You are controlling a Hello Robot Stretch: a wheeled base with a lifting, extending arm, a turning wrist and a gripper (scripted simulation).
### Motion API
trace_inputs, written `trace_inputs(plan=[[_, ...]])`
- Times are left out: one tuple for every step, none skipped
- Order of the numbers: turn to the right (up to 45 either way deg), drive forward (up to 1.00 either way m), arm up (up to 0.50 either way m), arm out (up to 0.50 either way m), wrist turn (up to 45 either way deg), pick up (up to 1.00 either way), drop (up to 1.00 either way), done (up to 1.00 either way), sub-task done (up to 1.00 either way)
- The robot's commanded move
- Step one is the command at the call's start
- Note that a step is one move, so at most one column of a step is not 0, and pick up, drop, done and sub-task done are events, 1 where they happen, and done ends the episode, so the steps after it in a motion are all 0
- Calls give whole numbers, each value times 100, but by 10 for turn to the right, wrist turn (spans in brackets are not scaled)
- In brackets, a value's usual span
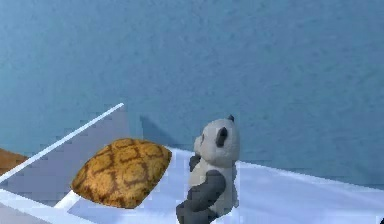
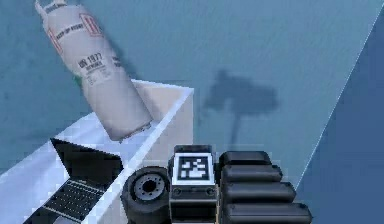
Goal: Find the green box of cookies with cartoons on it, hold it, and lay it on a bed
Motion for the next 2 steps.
trace_inputs(plan=[[-360, 0, 0, 0, 0, 0, 0, 0, 0], [0, 0, 0, 44, 0, 0, 0, 0, 0]])
